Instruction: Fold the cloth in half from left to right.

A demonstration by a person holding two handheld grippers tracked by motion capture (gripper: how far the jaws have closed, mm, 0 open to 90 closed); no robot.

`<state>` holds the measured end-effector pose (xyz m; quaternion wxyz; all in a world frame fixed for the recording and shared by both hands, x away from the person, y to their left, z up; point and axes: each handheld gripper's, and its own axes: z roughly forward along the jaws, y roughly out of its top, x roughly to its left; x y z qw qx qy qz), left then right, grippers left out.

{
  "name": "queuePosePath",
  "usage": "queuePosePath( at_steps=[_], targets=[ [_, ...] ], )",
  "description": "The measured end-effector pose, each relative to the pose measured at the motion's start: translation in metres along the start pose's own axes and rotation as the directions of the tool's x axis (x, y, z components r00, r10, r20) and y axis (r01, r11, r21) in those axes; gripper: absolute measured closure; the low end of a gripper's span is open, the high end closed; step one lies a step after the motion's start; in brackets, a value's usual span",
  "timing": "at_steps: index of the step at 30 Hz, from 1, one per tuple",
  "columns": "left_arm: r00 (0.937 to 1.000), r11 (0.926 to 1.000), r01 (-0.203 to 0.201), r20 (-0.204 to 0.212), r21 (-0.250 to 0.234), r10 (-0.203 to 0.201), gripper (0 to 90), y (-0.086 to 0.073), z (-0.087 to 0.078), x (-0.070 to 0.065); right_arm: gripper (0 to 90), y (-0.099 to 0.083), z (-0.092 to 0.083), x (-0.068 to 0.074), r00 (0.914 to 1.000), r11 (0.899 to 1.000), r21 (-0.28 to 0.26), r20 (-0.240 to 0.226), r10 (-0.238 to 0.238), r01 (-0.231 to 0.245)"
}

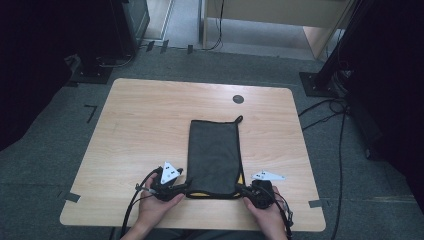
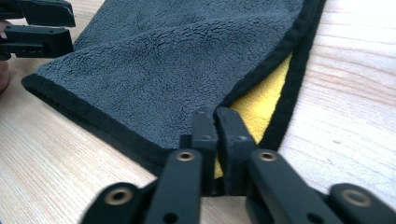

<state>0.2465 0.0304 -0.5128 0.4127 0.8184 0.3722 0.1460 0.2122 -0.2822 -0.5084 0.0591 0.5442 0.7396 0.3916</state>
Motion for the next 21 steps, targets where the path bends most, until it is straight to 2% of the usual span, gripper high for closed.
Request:
queuePosePath(
  at_steps=[9,13,16,19,21],
  targets=[
    [1.0000,1.0000,0.001,0.003,-0.003,-0.001,47.9,0.000,0.000,0.000,89.0,-0.001,-0.021,-0.006,0.9994,0.999,0.012,-0.009,0.034,-0.034],
    [1.0000,1.0000,0.000,0.003,-0.002,0.000,47.8,0.000,0.000,0.000,88.7,-0.004,-0.021,-0.012,0.9989,0.998,0.036,0.004,0.046,-0.046],
    [1.0000,1.0000,0.001,0.004,-0.002,-0.001,47.7,0.000,0.000,0.000,86.0,-0.005,-0.017,-0.012,0.9990,0.998,0.051,0.040,0.020,-0.022],
    [1.0000,1.0000,0.001,0.006,-0.001,-0.001,47.4,0.000,0.000,0.000,76.4,-0.005,-0.017,-0.011,0.9972,0.999,0.046,0.074,-0.008,0.004],
    [0.9999,0.9999,-0.015,0.007,0.004,0.015,47.3,-0.001,-0.002,-0.003,75.0,-0.005,-0.019,-0.011,0.9963,0.999,0.036,0.085,-0.013,0.010]
  ],
)
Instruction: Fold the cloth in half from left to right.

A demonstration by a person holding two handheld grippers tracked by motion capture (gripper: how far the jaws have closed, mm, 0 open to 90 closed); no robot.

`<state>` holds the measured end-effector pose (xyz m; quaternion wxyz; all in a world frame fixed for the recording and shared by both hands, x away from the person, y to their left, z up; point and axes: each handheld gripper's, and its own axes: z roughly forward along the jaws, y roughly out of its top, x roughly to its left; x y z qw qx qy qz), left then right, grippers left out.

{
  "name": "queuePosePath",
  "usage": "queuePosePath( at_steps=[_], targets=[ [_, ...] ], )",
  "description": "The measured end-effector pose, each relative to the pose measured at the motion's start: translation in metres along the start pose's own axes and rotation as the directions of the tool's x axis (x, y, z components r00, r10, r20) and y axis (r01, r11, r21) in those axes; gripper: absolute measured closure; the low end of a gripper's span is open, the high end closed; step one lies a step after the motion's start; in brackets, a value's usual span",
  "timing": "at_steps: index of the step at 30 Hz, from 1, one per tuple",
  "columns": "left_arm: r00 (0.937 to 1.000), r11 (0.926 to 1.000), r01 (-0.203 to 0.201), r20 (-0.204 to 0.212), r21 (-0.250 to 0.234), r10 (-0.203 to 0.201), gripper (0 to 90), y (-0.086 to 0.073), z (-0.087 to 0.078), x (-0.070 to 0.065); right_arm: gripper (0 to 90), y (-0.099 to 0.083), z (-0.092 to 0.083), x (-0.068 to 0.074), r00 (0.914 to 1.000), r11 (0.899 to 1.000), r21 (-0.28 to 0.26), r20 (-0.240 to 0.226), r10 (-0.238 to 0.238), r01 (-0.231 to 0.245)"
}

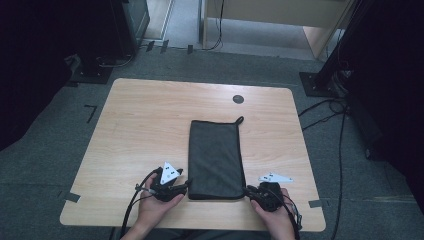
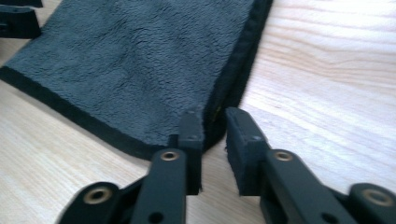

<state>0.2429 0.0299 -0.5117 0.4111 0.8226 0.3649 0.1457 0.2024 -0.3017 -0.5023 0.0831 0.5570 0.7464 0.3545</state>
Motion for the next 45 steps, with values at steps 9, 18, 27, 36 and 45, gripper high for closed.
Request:
queuePosePath(
  at_steps=[9,18,27,36,45],
  targets=[
    [0.9981,0.9948,-0.060,0.021,0.083,0.058,45.3,-0.001,0.000,-0.014,64.4,-0.001,0.002,0.001,0.9994,1.000,-0.019,0.031,-0.014,0.015],
    [0.9947,0.9857,-0.102,0.023,0.134,0.100,45.3,-0.002,-0.001,-0.019,67.4,-0.005,0.003,0.007,0.9649,0.988,0.014,0.214,-0.152,0.152],
    [0.9952,0.9865,-0.097,0.027,0.132,0.094,45.4,-0.002,-0.001,-0.019,55.8,-0.001,-0.004,0.017,0.9806,0.983,-0.094,0.129,-0.147,0.160],
    [0.9955,0.9842,-0.091,0.040,0.152,0.086,47.5,-0.001,-0.002,-0.019,58.8,-0.007,0.010,0.018,0.9851,0.992,-0.029,0.124,-0.119,0.124],
    [0.9945,0.9840,-0.100,0.045,0.147,0.095,48.1,-0.007,-0.008,-0.023,60.0,-0.014,0.005,0.028,0.9790,0.988,-0.003,0.133,-0.155,0.156]
  ],
)
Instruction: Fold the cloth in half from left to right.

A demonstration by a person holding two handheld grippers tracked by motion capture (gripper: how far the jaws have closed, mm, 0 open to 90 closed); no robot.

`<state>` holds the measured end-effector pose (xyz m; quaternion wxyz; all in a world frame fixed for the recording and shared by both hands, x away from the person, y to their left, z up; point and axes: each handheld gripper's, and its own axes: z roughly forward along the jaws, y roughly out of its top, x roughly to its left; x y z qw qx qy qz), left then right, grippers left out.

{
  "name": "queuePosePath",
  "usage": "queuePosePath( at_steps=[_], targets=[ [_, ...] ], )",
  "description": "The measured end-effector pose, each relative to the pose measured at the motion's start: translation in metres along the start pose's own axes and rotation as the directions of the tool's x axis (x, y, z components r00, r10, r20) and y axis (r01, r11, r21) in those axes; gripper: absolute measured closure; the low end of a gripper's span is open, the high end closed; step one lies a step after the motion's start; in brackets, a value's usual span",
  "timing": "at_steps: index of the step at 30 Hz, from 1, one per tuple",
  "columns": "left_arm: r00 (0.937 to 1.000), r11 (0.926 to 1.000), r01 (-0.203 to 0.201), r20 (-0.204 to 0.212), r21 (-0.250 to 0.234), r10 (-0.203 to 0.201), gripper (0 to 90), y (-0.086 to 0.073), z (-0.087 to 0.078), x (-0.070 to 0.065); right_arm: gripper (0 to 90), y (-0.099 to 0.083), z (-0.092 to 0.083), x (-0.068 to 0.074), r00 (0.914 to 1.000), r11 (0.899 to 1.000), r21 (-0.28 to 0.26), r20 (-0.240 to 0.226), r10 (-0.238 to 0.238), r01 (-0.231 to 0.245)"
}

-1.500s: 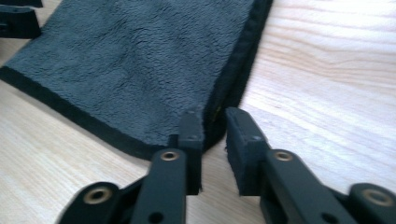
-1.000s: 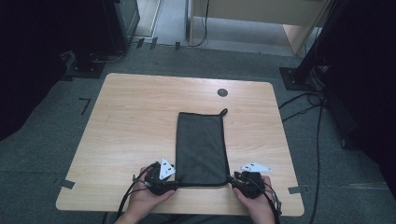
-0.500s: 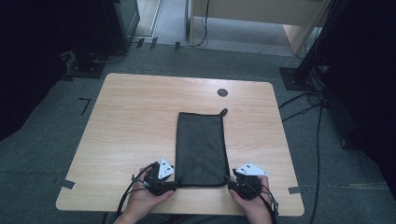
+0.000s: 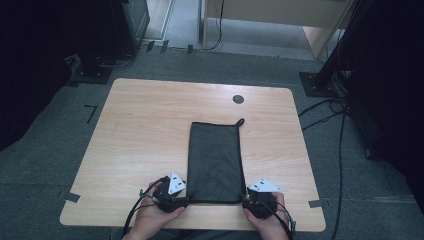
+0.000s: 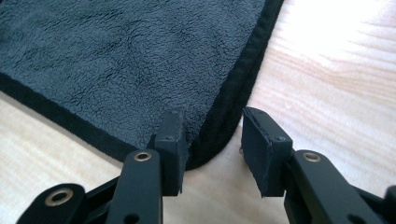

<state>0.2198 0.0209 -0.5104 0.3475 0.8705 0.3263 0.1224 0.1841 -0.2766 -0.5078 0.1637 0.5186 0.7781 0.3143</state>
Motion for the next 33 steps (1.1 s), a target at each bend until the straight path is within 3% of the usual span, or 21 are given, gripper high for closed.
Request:
queuePosePath(
  at_steps=[2,6,8,12,16,18,25,33],
  targets=[
    [1.0000,1.0000,-0.005,-0.003,-0.003,0.005,48.1,-0.002,-0.001,-0.002,59.2,-0.001,-0.001,0.001,1.0000,1.000,0.005,0.001,0.001,-0.001],
    [1.0000,0.9999,-0.005,-0.004,-0.010,0.005,47.9,-0.004,-0.002,-0.003,47.6,0.000,-0.002,-0.002,0.9999,1.000,0.013,-0.004,-0.014,0.014],
    [1.0000,0.9999,0.005,-0.002,-0.011,-0.005,47.1,-0.004,-0.002,-0.002,41.7,0.001,-0.003,-0.007,0.9994,1.000,0.019,-0.033,0.014,-0.013],
    [0.9995,0.9995,0.030,-0.002,-0.006,-0.030,34.5,-0.002,-0.002,0.002,38.6,0.010,-0.008,-0.016,0.9982,0.999,-0.010,-0.051,0.031,-0.031],
    [0.9914,0.9914,0.123,0.051,-0.044,-0.121,30.8,0.001,-0.006,0.016,36.4,0.025,-0.012,-0.023,0.9978,0.998,-0.044,-0.057,0.033,-0.035],
    [0.9893,0.9894,0.139,0.051,-0.044,-0.136,29.6,0.001,-0.008,0.020,35.7,0.032,-0.013,-0.026,0.9971,0.998,-0.054,-0.065,0.041,-0.044],
    [0.9946,0.9945,0.100,0.031,-0.029,-0.099,29.0,0.001,-0.007,0.014,34.9,0.054,-0.013,-0.035,0.9964,0.995,-0.081,-0.061,0.059,-0.064],
    [0.9919,0.9910,0.127,0.008,-0.044,-0.126,28.8,0.012,-0.007,0.021,33.1,0.083,-0.002,-0.044,0.9984,0.993,-0.109,-0.041,0.040,-0.044]
  ],
)
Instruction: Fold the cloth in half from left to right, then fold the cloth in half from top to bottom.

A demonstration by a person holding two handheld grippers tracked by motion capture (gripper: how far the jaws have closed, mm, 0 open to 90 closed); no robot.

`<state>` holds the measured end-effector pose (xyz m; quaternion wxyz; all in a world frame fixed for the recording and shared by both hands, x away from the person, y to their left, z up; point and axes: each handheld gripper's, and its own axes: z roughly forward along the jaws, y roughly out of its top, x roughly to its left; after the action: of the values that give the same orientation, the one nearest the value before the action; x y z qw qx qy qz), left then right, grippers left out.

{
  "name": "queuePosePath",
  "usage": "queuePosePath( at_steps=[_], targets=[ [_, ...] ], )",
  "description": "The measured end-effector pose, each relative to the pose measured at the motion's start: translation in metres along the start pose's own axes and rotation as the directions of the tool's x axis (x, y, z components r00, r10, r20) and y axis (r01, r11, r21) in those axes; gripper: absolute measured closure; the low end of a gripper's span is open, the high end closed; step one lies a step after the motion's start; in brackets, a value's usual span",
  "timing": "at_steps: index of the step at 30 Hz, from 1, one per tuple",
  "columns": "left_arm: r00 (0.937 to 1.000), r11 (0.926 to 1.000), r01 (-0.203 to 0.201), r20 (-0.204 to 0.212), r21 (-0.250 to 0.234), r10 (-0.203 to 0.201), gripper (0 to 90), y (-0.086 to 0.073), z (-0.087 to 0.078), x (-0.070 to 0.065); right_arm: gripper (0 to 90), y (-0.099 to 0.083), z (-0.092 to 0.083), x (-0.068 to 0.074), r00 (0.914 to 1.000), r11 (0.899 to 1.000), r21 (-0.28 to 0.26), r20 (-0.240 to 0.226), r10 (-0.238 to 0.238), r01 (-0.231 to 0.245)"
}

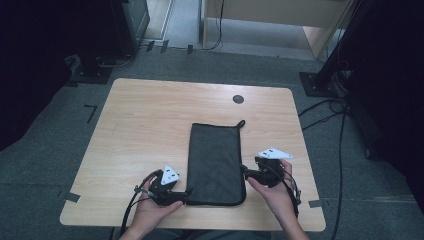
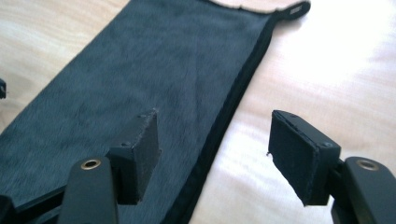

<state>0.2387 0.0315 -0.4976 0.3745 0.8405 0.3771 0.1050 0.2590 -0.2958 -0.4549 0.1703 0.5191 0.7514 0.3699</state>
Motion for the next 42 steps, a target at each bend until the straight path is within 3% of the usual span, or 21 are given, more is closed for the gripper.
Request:
queuePosePath(
  at_steps=[10,12,14,22,27,29,37,42],
  targets=[
    [0.9987,0.9985,-0.001,-0.050,-0.056,-0.002,28.6,0.038,0.012,0.023,32.4,0.035,0.022,-0.008,0.9998,1.000,-0.009,-0.019,0.001,-0.002],
    [0.9980,0.9971,0.018,-0.059,-0.074,-0.022,28.9,0.047,0.017,0.031,32.4,0.041,0.030,-0.010,0.9998,1.000,-0.005,-0.021,0.006,-0.006],
    [0.9953,0.9942,0.064,-0.067,-0.087,-0.070,28.9,0.059,0.028,0.045,32.3,0.046,0.038,-0.012,0.9998,1.000,0.004,-0.021,0.006,-0.006],
    [0.9857,0.9920,0.094,-0.132,-0.085,-0.105,28.9,0.090,0.052,0.074,32.4,0.064,0.069,-0.024,1.0000,0.999,0.038,0.000,0.007,-0.007],
    [0.9812,0.9897,0.108,-0.150,-0.094,-0.121,29.2,0.101,0.061,0.085,33.5,0.072,0.080,-0.032,0.9997,0.999,0.038,0.003,0.023,-0.023],
    [0.9741,0.9852,0.135,-0.168,-0.106,-0.152,29.9,0.109,0.068,0.093,35.1,0.077,0.086,-0.038,0.9994,0.999,0.035,0.008,0.035,-0.035],
    [0.9684,0.9856,0.146,-0.192,-0.086,-0.160,30.6,0.124,0.086,0.105,39.0,0.083,0.104,-0.052,0.9975,0.997,0.046,0.016,0.068,-0.069],
    [0.9637,0.9792,0.183,-0.181,-0.089,-0.196,31.8,0.128,0.101,0.110,40.8,0.085,0.116,-0.058,0.9971,0.997,0.019,0.024,0.072,-0.073]
  ],
)
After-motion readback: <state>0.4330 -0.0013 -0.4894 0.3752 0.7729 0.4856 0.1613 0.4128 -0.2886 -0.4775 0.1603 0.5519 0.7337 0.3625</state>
